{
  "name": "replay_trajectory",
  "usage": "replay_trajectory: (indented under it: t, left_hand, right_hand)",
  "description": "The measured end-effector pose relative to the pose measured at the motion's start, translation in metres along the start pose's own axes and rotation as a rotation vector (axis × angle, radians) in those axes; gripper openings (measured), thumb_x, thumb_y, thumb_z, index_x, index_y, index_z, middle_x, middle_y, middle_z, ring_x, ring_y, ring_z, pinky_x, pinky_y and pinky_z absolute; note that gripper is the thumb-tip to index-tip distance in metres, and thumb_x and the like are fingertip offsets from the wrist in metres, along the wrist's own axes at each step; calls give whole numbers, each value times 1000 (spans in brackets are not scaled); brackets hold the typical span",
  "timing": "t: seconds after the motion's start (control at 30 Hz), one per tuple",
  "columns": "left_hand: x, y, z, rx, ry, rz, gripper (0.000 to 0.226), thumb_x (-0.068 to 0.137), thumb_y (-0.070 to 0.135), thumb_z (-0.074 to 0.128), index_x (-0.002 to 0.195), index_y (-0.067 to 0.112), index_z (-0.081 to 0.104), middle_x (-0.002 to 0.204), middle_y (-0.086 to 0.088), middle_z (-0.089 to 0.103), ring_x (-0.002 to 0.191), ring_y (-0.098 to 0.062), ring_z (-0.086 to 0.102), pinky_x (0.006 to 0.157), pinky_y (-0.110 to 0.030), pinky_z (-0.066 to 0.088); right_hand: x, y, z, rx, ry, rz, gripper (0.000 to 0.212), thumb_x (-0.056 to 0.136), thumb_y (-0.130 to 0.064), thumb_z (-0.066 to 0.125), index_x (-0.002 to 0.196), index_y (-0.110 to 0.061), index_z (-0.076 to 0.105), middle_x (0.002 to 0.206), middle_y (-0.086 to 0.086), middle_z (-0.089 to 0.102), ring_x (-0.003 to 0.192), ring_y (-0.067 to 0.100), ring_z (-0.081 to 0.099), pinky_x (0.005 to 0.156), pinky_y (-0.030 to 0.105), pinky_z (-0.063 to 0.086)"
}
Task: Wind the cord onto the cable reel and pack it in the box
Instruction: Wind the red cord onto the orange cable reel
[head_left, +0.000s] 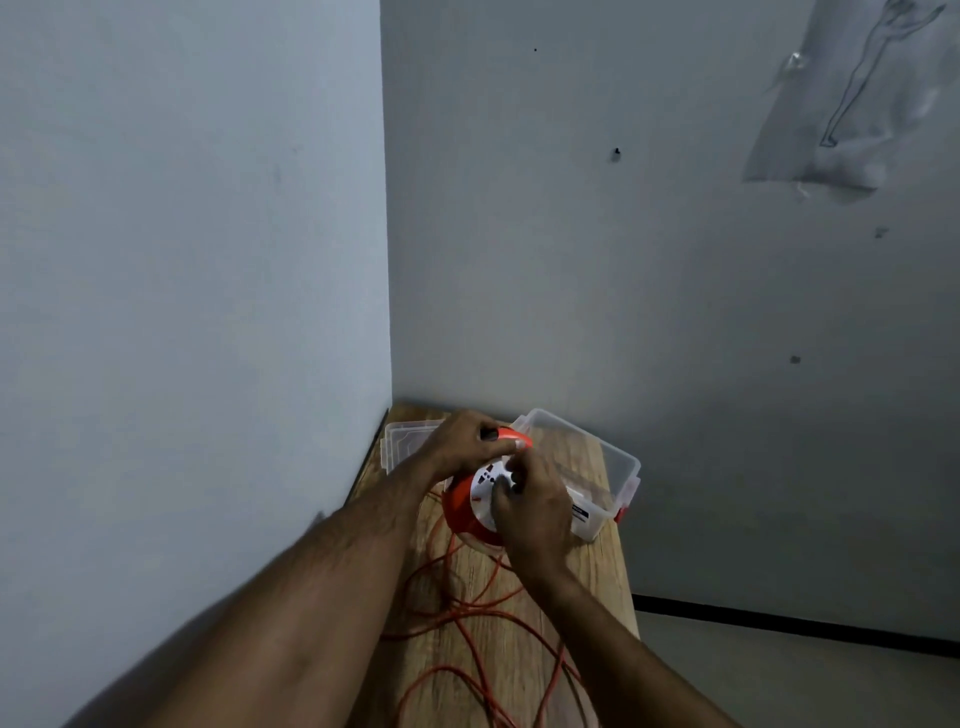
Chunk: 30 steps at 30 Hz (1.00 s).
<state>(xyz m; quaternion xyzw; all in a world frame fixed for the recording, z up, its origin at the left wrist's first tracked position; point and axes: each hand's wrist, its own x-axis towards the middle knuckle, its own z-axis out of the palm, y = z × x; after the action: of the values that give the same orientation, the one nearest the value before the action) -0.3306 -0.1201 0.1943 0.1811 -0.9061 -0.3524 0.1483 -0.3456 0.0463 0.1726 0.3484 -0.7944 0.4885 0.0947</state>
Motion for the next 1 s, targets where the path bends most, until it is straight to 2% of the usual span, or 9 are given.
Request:
replay_trajectory:
  t: [0.07, 0.13, 0.3, 0.4, 0.53, 0.63, 0.77, 0.9, 1.0]
  left_hand:
    - [1, -1, -3, 0, -18, -15, 52, 84, 65, 68, 100, 17, 79, 87, -3, 77, 80, -19, 72, 80, -44, 62]
    - [2, -2, -5, -4, -38, -27, 57, 83, 65, 69, 108, 15, 78, 95, -5, 78, 87, -22, 73, 85, -45, 62]
    - [4, -4, -1, -23, -61, -5, 56, 79, 69, 67, 93, 16, 78, 82, -4, 76, 78, -21, 73, 79, -45, 63]
    - [4, 0, 1, -31, -55, 17, 35, 83, 60, 72, 81, 25, 74, 75, 4, 73, 71, -11, 70, 70, -35, 59]
    - [5, 1, 4, -19, -32, 21, 38, 81, 60, 70, 63, 28, 59, 60, 9, 59, 59, -9, 54, 63, -29, 42]
    - [4, -1, 3, -22, -21, 22, 44, 79, 66, 67, 65, 25, 63, 61, 6, 61, 60, -13, 57, 63, -32, 45]
    - [1, 1, 5, -2, -10, 12, 34, 87, 55, 74, 64, 33, 61, 64, 14, 62, 62, -5, 59, 63, -23, 43]
    - [-1, 0, 4, -67, 3, -11, 33, 83, 64, 71, 80, 31, 75, 76, 11, 73, 75, -8, 69, 72, -34, 58]
    - [0, 4, 4, -68, 50, -32, 46, 79, 68, 69, 89, 24, 81, 78, 8, 77, 73, -8, 72, 73, -38, 62]
  right_hand:
    - [-2, 16, -2, -265, -200, -411, 34, 84, -26, 71, 116, -23, 60, 128, 1, 58, 121, 17, 54, 104, 41, 48]
    - [-4, 29, -7, -503, -367, -603, 52, 79, -31, 77, 126, -26, 56, 146, 6, 45, 139, 25, 41, 111, 57, 37]
    - [7, 30, -25, -622, -466, -750, 52, 82, -28, 80, 129, -29, 58, 154, 11, 36, 143, 31, 38, 113, 60, 33]
    - [10, 30, -27, -669, -446, -754, 47, 84, -36, 79, 128, -30, 62, 151, 10, 39, 141, 30, 41, 110, 57, 35]
    - [10, 29, -22, -649, -404, -653, 60, 76, -43, 82, 131, -31, 61, 143, 10, 47, 130, 30, 52, 100, 51, 46]
    - [11, 24, -21, -557, -330, -561, 65, 70, -46, 83, 129, -27, 64, 125, 10, 64, 107, 29, 67, 88, 43, 55]
    - [9, 16, -19, -398, -293, -364, 55, 75, -44, 80, 124, -24, 66, 104, -1, 74, 86, 15, 71, 72, 20, 49]
    - [4, 10, -10, -141, -213, -2, 51, 79, -52, 74, 121, -23, 67, 104, -6, 74, 88, 8, 69, 75, 20, 57]
    - [5, -4, -6, 97, -30, 420, 53, 80, -48, 81, 117, -14, 66, 108, -2, 71, 93, 10, 64, 62, 13, 41]
